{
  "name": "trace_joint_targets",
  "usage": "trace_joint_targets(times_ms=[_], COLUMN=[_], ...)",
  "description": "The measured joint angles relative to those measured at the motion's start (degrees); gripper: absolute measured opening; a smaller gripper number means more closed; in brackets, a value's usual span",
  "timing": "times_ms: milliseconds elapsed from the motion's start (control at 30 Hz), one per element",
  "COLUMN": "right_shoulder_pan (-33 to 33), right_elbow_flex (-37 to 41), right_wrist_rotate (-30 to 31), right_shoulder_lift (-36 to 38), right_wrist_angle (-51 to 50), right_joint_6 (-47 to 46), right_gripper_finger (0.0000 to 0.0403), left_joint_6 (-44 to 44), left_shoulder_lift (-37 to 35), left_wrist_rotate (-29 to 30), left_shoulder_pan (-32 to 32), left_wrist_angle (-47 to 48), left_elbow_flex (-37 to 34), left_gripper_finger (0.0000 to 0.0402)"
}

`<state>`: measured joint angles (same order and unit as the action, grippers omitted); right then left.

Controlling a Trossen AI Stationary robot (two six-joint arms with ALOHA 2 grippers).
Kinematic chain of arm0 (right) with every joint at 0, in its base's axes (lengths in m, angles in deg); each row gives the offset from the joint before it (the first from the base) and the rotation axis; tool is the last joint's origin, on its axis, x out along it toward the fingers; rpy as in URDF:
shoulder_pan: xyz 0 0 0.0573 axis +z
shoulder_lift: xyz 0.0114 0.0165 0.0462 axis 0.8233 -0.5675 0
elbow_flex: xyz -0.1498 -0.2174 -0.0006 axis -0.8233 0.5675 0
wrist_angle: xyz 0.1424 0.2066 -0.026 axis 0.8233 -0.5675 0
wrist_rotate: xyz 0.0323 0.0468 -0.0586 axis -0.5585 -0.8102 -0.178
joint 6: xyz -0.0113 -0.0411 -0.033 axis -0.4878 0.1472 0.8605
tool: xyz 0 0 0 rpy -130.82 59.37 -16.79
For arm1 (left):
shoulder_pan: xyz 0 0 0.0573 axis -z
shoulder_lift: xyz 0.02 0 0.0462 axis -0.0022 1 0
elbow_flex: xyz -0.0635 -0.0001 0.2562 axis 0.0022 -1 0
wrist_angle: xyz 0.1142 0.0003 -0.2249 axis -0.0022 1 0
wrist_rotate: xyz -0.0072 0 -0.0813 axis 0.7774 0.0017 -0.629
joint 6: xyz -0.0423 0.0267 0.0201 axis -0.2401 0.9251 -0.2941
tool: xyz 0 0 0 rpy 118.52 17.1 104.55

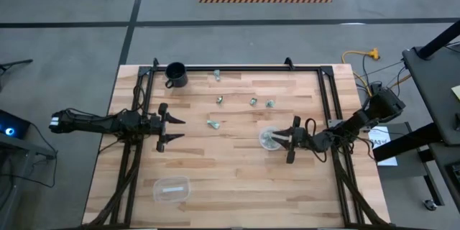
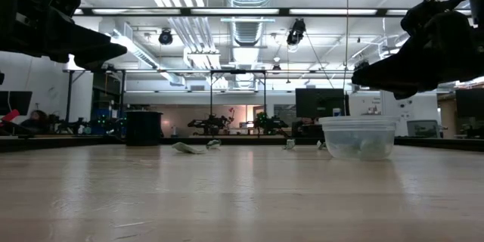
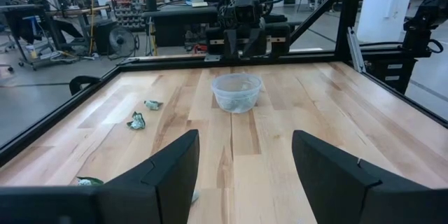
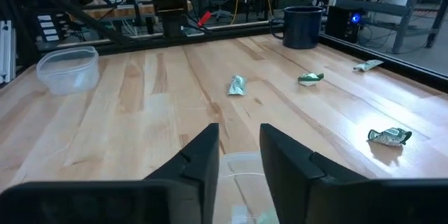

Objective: Pick and place Stevia / Truvia into bins
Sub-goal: Put the white stevia packet into the right transparent container

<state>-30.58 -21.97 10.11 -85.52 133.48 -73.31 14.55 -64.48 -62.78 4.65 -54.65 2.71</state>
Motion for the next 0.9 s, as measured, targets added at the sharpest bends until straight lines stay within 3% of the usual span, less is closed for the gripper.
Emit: trace_joint_targets(times_ms=[567,733,900], right_shoulder_pan=[-0.36,-3.48,-10.12], right_elbow_flex=[0.0,0.0,0.0], right_wrist_rotate=[1.68,1.61,-3.41], right_shoulder_lift=[0.0,0.0,0.15], right_wrist_angle=[-0.36,-1.29,-5.62], right_joint_6=[-0.23,-2.05,-5.71], right_gripper_finger=[0.0174,0.0193,0.0214], left_joint_6=[0.0,0.0,0.0], left_shoulder_lift=[0.0,0.0,0.0], left_wrist_rotate=[-0.02,-0.02,-0.02], left_shoulder_pan=[-0.01,0.01,-0.01], left_wrist_angle=[0.01,0.0,0.02], left_elbow_flex=[0.0,0.0,0.0], left_gripper_finger=[0.0212,0.0212,0.0212])
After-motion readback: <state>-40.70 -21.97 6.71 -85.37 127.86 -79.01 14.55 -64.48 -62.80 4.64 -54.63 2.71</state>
